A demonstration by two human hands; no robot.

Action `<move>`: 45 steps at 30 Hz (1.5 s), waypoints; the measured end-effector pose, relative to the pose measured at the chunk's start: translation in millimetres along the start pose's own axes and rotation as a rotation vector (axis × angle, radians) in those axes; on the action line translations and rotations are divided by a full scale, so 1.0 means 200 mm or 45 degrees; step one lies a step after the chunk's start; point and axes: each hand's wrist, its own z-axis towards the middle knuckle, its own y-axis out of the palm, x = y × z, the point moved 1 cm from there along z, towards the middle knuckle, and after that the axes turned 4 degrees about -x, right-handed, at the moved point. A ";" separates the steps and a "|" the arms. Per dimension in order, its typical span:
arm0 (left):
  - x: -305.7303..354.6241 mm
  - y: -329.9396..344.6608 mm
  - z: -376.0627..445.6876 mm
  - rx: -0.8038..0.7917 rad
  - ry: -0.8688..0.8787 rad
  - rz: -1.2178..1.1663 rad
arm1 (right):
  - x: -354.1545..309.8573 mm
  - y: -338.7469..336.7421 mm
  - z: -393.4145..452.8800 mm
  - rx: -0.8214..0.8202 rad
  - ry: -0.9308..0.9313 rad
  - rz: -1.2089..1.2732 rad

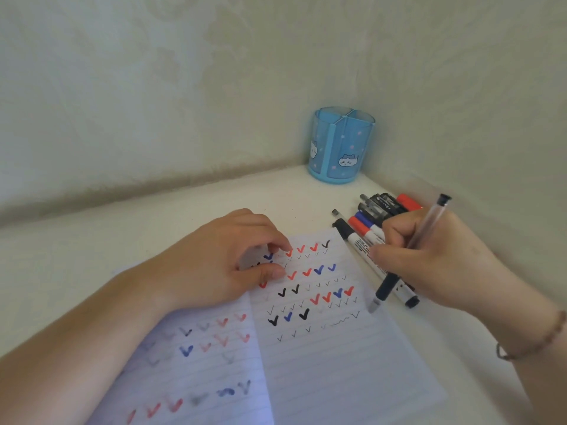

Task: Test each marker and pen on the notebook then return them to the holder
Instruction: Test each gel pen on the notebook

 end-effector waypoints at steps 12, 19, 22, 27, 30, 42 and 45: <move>-0.06 -0.03 0.00 0.057 -0.031 -0.042 | 0.00 0.03 0.00 -0.063 -0.116 -0.148; -0.12 -0.06 -0.02 0.247 -0.243 -0.079 | -0.01 0.12 -0.01 -0.035 -0.311 -0.110; -0.10 -0.07 -0.05 0.267 -0.292 -0.027 | -0.04 0.13 -0.02 0.007 -0.352 0.188; -0.13 -0.21 -0.26 0.243 -0.445 0.131 | -0.09 0.12 -0.03 0.158 -0.295 0.195; -0.18 -0.34 -0.62 0.306 -0.609 0.183 | -0.14 0.13 -0.03 0.047 -0.248 0.124; -0.17 -0.73 -2.30 0.287 -1.478 0.626 | -1.05 0.91 -0.31 -0.294 -0.965 0.092; -0.21 -0.72 -2.44 0.185 -1.626 0.609 | -1.23 1.22 -0.47 -0.368 -1.237 -0.232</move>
